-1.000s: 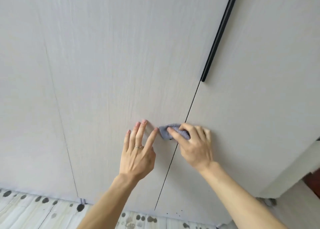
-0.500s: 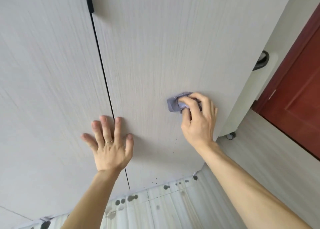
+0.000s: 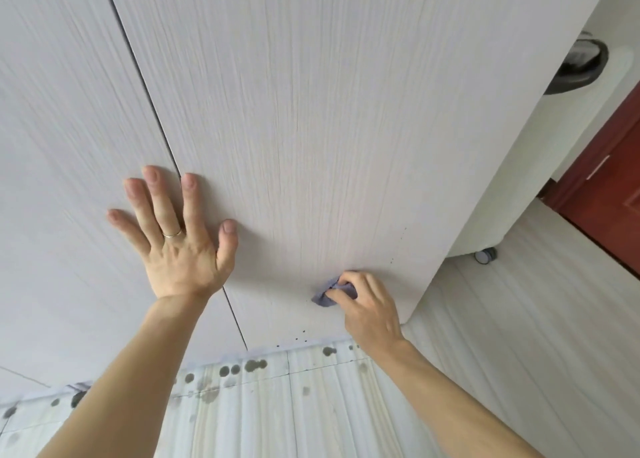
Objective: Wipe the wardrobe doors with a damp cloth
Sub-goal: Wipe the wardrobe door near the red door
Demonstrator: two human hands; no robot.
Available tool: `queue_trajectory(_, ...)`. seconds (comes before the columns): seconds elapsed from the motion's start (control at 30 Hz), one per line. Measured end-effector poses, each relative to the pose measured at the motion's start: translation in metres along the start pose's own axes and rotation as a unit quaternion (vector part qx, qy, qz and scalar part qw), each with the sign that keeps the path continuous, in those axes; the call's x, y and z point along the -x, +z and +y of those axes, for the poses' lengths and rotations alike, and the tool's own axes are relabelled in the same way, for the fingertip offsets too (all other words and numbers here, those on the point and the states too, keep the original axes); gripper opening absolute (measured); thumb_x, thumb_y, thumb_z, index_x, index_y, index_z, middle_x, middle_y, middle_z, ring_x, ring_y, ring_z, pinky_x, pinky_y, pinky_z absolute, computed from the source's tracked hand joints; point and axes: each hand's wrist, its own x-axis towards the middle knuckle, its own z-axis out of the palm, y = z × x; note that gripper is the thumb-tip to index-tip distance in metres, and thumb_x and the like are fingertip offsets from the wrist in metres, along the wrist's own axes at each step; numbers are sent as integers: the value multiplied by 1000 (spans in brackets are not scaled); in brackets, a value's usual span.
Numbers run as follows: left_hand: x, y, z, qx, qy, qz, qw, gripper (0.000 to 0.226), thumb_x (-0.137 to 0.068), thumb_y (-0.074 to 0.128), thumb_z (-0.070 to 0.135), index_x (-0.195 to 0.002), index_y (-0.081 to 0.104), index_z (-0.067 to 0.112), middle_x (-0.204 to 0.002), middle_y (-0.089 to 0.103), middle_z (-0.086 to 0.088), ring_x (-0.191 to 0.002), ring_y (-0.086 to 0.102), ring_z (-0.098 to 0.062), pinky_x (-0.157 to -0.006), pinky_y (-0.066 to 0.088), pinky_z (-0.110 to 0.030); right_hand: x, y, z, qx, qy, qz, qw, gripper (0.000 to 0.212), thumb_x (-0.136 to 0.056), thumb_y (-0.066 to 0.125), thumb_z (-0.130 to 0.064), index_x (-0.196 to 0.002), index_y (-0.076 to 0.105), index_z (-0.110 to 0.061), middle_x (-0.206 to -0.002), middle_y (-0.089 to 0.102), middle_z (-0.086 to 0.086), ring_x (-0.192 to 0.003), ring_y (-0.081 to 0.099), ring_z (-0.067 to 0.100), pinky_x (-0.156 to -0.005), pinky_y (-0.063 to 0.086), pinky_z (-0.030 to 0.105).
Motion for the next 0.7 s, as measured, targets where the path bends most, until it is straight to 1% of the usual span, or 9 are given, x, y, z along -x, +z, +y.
queue_trajectory(0.03,3,2,2,0,2,5,1000,74,-103,30,48,-161,-7,21,-156,7,-37,-149,-13,-46,-118,-23,-47,4,1,-1,6,8,5,1000,54,-52,67,14,-88,72,-24,-98,59,-5,-85,47,17,-65,42,29)
queue_trajectory(0.1,2,1,0,-3,0,4,1000,73,-103,31,47,-161,-6,20,-148,20,-47,-140,2,-56,-117,-22,-46,-1,-5,-2,10,22,20,1000,51,-54,69,10,-86,70,-30,-95,61,-9,-85,48,15,-66,35,29)
queue_trajectory(0.2,5,-2,6,3,-12,-16,1000,73,-104,31,48,-160,-8,22,-148,21,-49,-139,7,-58,-117,-22,-46,-16,-36,10,-8,59,103,993,41,-70,71,3,-91,73,-31,-100,63,-10,-85,49,19,-67,37,34)
queue_trajectory(0.3,3,-3,7,-4,-12,-22,1000,73,-104,30,48,-161,-8,21,-148,20,-49,-139,8,-59,-117,-22,-46,-52,-83,28,-59,112,233,964,33,-79,64,2,-100,74,-21,-108,62,-2,-88,52,26,-75,44,39)
queue_trajectory(0.37,3,-3,9,-2,-12,-20,1000,73,-104,29,48,-161,-8,21,-148,20,-49,-139,8,-59,-117,-22,-46,-74,-108,40,-109,173,304,930,34,-77,58,6,-101,72,-14,-111,58,4,-98,55,27,-89,43,30)
queue_trajectory(0.43,2,-3,9,1,-9,-20,1000,73,-103,29,48,-161,-8,21,-149,19,-49,-139,7,-59,-118,-22,-46,-81,-114,47,-131,202,338,910,35,-75,56,12,-99,71,-9,-109,58,8,-101,56,29,-94,35,16)
queue_trajectory(0.57,2,-6,10,21,-15,-25,999,72,-103,28,48,-161,-4,19,-150,17,-48,-139,8,-62,-118,-22,-46,-41,-73,45,-137,219,306,916,39,-70,57,17,-91,74,-11,-103,59,5,-92,56,28,-87,34,9)
queue_trajectory(0.63,3,-7,9,37,-38,-44,998,71,-103,28,49,-160,1,17,-151,15,-47,-139,11,-67,-118,-12,-62,-13,-42,42,-168,264,259,914,39,-68,60,16,-87,76,-15,-101,56,-3,-91,57,25,-84,35,7)
queue_trajectory(0.7,4,-5,8,45,-62,-61,995,71,-102,27,51,-159,2,17,-152,14,-46,-136,15,-72,-108,6,-82,8,-18,39,-190,326,218,900,41,-67,60,16,-83,77,-18,-101,50,-14,-92,58,24,-81,37,4)
